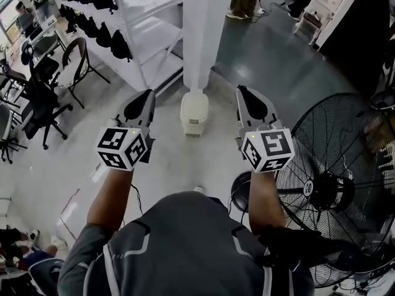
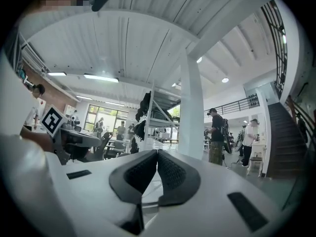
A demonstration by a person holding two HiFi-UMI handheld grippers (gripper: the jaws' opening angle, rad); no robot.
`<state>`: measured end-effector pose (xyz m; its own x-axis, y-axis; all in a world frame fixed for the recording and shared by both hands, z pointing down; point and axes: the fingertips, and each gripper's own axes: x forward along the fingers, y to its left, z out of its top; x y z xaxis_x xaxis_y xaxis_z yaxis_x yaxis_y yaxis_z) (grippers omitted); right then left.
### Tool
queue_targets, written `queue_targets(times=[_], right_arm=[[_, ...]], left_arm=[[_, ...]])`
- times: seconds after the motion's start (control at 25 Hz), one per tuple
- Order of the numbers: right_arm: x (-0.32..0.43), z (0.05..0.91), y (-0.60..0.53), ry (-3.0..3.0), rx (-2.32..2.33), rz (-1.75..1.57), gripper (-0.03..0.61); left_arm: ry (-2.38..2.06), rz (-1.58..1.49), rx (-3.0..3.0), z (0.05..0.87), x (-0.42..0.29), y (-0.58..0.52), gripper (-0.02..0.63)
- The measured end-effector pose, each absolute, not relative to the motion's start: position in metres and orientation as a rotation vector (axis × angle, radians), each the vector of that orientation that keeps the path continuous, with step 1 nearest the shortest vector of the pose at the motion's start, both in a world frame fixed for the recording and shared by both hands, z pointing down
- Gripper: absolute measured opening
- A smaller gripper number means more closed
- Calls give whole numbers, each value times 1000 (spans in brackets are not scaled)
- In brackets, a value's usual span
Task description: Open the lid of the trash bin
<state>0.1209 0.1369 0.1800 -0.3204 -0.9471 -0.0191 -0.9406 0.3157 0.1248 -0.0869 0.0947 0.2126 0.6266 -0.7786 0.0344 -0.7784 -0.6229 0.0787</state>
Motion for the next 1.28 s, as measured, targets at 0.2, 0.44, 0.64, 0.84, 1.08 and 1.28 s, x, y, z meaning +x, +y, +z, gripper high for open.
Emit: queue_targets(times=[0.2,0.44,0.64,0.84,1.08,1.28], right_arm=[[155,189,117,-2509,1808,-159,26],[186,205,78,-2511,1827,-99,26],[187,215,41,-2477,1851,-93,26],[172,215,-2,-2440,1877,-60,26],[143,211,-56,-2431,1877,-57,26],[132,213,-97,-2421,1884,-20,26]], left_arm=[[-1285,48,2775,223,-37,66,8],[-1254,101,2784,235,-5,31,8],[-1214,104,2787,248,-7,-13,8],[-1121,59,2832,242,-20,-62,8],[-1086,28,2861,231,-50,-127,8],[-1083,3,2870,227,-69,-173,8]])
